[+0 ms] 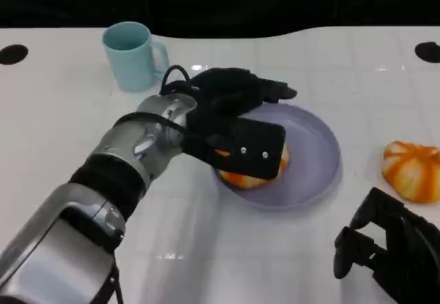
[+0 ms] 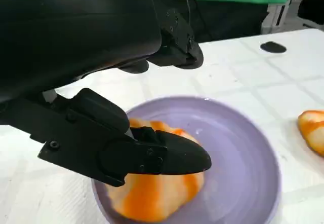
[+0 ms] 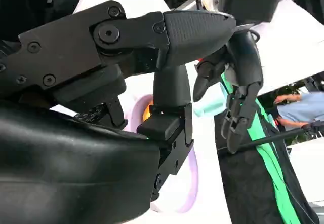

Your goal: Grasp the bread from the table and place it into the plate.

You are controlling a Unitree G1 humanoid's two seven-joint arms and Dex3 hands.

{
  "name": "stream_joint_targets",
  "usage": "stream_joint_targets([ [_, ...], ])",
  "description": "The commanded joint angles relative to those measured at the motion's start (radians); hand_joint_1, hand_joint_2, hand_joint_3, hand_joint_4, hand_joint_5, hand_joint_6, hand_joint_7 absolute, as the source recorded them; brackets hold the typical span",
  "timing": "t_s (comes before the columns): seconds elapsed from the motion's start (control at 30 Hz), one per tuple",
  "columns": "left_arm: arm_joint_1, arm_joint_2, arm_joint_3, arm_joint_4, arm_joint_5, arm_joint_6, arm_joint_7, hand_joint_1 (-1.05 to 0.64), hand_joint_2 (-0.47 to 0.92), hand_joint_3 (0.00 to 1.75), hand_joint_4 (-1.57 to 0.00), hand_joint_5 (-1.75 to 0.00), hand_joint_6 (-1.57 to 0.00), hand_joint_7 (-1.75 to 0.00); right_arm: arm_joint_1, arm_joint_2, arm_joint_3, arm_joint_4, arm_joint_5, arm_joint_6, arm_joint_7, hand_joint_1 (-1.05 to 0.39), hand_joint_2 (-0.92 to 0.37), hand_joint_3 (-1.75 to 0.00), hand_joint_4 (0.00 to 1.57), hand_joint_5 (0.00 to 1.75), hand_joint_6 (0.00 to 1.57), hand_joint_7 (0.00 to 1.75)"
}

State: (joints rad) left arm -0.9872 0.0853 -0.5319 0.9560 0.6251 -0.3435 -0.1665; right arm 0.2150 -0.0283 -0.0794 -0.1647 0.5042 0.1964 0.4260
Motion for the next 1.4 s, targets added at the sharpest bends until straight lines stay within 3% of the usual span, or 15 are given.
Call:
stream_joint_targets([
  [0.03,0.022,0.032,0.014,-0.045,-0.022,-0.005,-0.031,-0.85,0.92,0.44,-0.15,-0.47,-0.38,-0.06,0.005,-0.005,-0.01,-0.007,0.006,0.002,-0.01,-0.59,-0.92,-0.35,0.73,1.75,0.58,1.59],
  [0.13,0.036,0.039,0.024,-0.068,-0.033,-0.005,-0.037,-0.84,0.92,0.42,-0.19,-0.58,-0.49,-0.11,0.004,-0.006,-0.01,-0.003,0.007,-0.004,-0.004,-0.58,-0.92,-0.37,0.72,1.75,0.57,1.59],
  [0.23,0.052,0.044,0.04,-0.094,-0.05,0.005,-0.05,-0.83,0.92,0.4,-0.12,-0.72,-0.52,-0.12,0.005,-0.005,-0.01,-0.004,0.006,-0.006,-0.005,-0.57,-0.92,-0.38,0.73,1.75,0.57,1.6],
  [0.4,0.099,0.071,0.075,-0.154,-0.099,-0.015,-0.073,-0.82,0.92,0.39,-0.11,-0.77,-0.5,-0.11,0.011,-0.003,-0.008,-0.017,0.006,0.003,-0.016,-0.57,-0.92,-0.38,0.73,1.75,0.56,1.6],
  [0.67,0.255,0.084,0.218,-0.288,-0.366,-0.056,-0.214,-0.79,0.92,0.29,-0.08,-1.02,-0.53,-0.18,0.009,0.0,-0.012,-0.013,0.023,0.006,-0.014,-0.57,-0.92,-0.36,0.73,1.75,0.57,1.58],
  [0.83,0.384,0.041,0.323,-0.364,-0.6,-0.08,-0.31,-0.68,0.92,0.27,-0.2,-1.21,-0.59,-0.28,0.007,-0.003,-0.01,-0.009,0.016,-0.006,-0.01,-0.57,-0.92,-0.36,0.73,1.75,0.58,1.58],
  [0.93,0.478,-0.003,0.38,-0.426,-0.732,-0.072,-0.343,-0.6,0.92,0.18,-0.37,-1.22,-0.64,-0.46,0.005,-0.007,-0.01,-0.007,0.014,-0.008,-0.007,-0.57,-0.92,-0.36,0.74,1.75,0.59,1.58],
  [1.03,0.585,-0.042,0.418,-0.509,-0.798,-0.076,-0.321,-0.62,0.92,0.21,-0.53,-1.33,-0.61,-0.91,0.003,-0.01,-0.011,-0.006,0.013,-0.01,-0.004,-0.58,-0.92,-0.37,0.74,1.75,0.59,1.6],
  [1.1,0.638,-0.061,0.431,-0.555,-0.804,-0.081,-0.294,-0.62,0.92,0.24,-0.55,-1.39,-0.59,-1.03,0.003,-0.011,-0.012,-0.007,0.012,-0.006,-0.008,-0.58,-0.92,-0.37,0.74,1.75,0.59,1.6],
  [1.4,0.862,-0.144,0.475,-0.794,-1.031,0.062,-0.327,-0.63,0.92,0.31,-0.52,-1.55,-0.55,-1.2,0.003,-0.017,-0.013,-0.009,0.017,-0.002,-0.001,-0.57,-0.92,-0.36,0.74,1.75,0.6,1.59],
])
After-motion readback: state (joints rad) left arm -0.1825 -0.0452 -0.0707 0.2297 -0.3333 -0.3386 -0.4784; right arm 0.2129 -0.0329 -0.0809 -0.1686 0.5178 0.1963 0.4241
